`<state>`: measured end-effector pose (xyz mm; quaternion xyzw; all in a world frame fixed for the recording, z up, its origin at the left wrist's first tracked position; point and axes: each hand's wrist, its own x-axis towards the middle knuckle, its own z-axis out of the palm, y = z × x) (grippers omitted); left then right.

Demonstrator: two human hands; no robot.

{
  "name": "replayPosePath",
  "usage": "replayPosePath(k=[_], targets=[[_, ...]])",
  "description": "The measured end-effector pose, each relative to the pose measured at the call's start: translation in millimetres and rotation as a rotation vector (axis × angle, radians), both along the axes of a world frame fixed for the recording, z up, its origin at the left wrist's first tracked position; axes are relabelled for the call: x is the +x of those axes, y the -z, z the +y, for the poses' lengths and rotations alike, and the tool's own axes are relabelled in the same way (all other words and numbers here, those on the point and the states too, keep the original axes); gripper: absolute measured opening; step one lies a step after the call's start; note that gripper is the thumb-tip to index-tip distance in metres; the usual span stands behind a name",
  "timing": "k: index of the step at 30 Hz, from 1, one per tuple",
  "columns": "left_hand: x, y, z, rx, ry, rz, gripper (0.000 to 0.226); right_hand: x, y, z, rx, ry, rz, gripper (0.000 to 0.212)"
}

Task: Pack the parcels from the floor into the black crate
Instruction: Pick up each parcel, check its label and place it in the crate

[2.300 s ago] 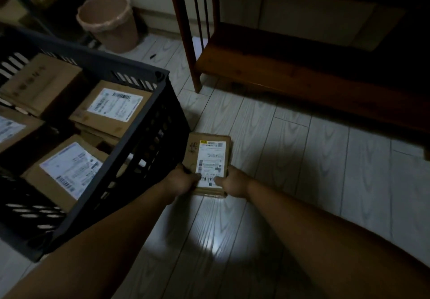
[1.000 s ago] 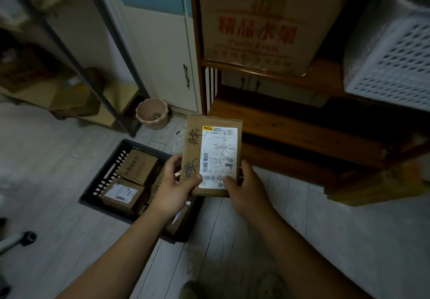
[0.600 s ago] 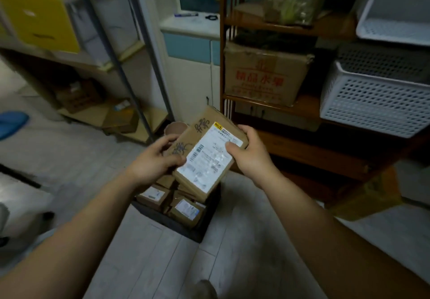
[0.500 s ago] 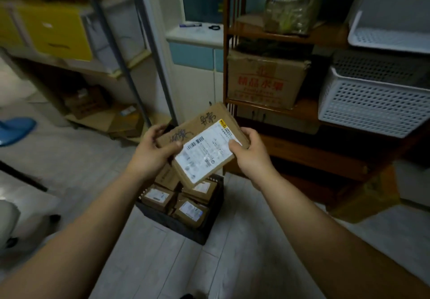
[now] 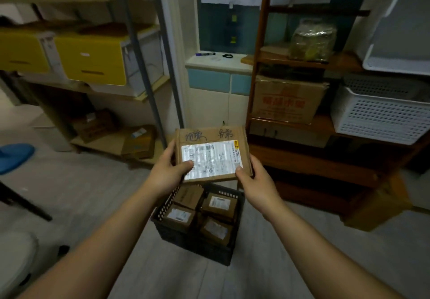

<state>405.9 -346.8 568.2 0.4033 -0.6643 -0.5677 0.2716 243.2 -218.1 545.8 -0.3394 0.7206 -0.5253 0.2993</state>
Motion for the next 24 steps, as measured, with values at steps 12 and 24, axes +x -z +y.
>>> replayPosePath(k=[12,24], targets=[[6,36,-62,0.009,0.17,-0.078,0.069,24,49,-47,0.086,0.123,0.087,0.06],[-22,144,-161,0.108,0.345,-0.527,0.076,11,190,-136,0.311,0.044,-0.177,0.071]])
